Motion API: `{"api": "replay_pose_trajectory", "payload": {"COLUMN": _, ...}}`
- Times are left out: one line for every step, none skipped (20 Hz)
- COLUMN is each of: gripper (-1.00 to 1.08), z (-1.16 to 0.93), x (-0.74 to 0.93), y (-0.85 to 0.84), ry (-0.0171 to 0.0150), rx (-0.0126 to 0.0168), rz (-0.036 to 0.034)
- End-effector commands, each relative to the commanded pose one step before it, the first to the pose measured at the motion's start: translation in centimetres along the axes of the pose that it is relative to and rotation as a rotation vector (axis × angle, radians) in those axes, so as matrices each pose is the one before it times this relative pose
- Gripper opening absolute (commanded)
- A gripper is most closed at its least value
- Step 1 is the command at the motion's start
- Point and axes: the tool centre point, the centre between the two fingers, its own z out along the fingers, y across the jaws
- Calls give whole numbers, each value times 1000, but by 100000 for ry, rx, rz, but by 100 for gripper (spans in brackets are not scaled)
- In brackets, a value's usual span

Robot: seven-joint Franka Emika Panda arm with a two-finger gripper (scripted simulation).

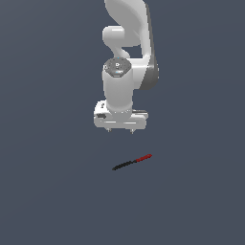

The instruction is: Pick up the object and move it to a goal position.

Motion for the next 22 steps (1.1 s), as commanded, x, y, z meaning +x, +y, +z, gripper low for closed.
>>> {"api": "replay_pose_trajectory", "payload": {"gripper": 100, "z": 0, "x": 0, "y": 1, "ry": 0, "rx": 0, "rz": 0}}
{"api": "replay_pose_trajectory", "payload": {"gripper": 100, "z": -4, "x": 8, "y": -14, "ry": 2, "rx": -46, "rz": -130}}
{"api": "replay_pose_trajectory", "payload": {"gripper": 100, "z": -11, "x": 25, "y": -34, "ry": 4, "rx": -129, "rz": -375}}
{"api": "replay_pose_trajectory", "payload": {"gripper": 100, "z": -19, "x": 39, "y": -56, "ry": 6, "rx": -209, "rz": -617}}
{"api": "replay_pose_trajectory", "payload": {"gripper": 100, "z": -27, "x": 51, "y": -71, "ry": 7, "rx": -279, "rz": -839}}
{"api": "replay_pose_trajectory", "payload": {"gripper": 100, "z": -36, "x": 59, "y": -84, "ry": 8, "rx": -338, "rz": -1045}}
{"api": "replay_pose_trajectory", "payload": {"gripper": 100, "z": -44, "x": 58, "y": -86, "ry": 8, "rx": -362, "rz": -1173}}
{"api": "replay_pose_trajectory", "payload": {"gripper": 100, "z": -40, "x": 39, "y": -62, "ry": 6, "rx": -281, "rz": -978}}
{"api": "replay_pose_trajectory", "payload": {"gripper": 100, "z": -33, "x": 20, "y": -37, "ry": 5, "rx": -188, "rz": -716}}
{"api": "replay_pose_trajectory", "payload": {"gripper": 100, "z": -24, "x": 6, "y": -17, "ry": 3, "rx": -109, "rz": -476}}
{"api": "replay_pose_trajectory", "payload": {"gripper": 100, "z": -15, "x": -3, "y": -6, "ry": 2, "rx": -47, "rz": -263}}
{"api": "replay_pose_trajectory", "payload": {"gripper": 100, "z": -6, "x": -6, "y": 3, "ry": 1, "rx": -1, "rz": -69}}
{"api": "replay_pose_trajectory", "payload": {"gripper": 100, "z": 4, "x": -4, "y": 0, "ry": 0, "rx": 27, "rz": 94}}
{"api": "replay_pose_trajectory", "payload": {"gripper": 100, "z": 15, "x": 3, "y": 12, "ry": -2, "rx": 47, "rz": 263}}
{"api": "replay_pose_trajectory", "payload": {"gripper": 100, "z": 26, "x": 16, "y": -5, "ry": -5, "rx": 43, "rz": 376}}
{"api": "replay_pose_trajectory", "payload": {"gripper": 100, "z": 37, "x": 31, "y": -11, "ry": -7, "rx": 35, "rz": 497}}
{"api": "replay_pose_trajectory", "payload": {"gripper": 100, "z": 48, "x": 45, "y": -25, "ry": -10, "rx": 29, "rz": 609}}
{"api": "replay_pose_trajectory", "payload": {"gripper": 100, "z": 59, "x": 57, "y": -30, "ry": -12, "rx": 27, "rz": 738}}
{"api": "replay_pose_trajectory", "payload": {"gripper": 100, "z": 69, "x": 68, "y": -38, "ry": -14, "rx": 29, "rz": 867}}
{"api": "replay_pose_trajectory", "payload": {"gripper": 100, "z": 80, "x": 76, "y": -41, "ry": -17, "rx": 37, "rz": 1009}}
{"api": "replay_pose_trajectory", "payload": {"gripper": 100, "z": 91, "x": 83, "y": -47, "ry": -19, "rx": 47, "rz": 1149}}
{"api": "replay_pose_trajectory", "payload": {"gripper": 100, "z": 102, "x": 91, "y": -51, "ry": -22, "rx": 56, "rz": 1290}}
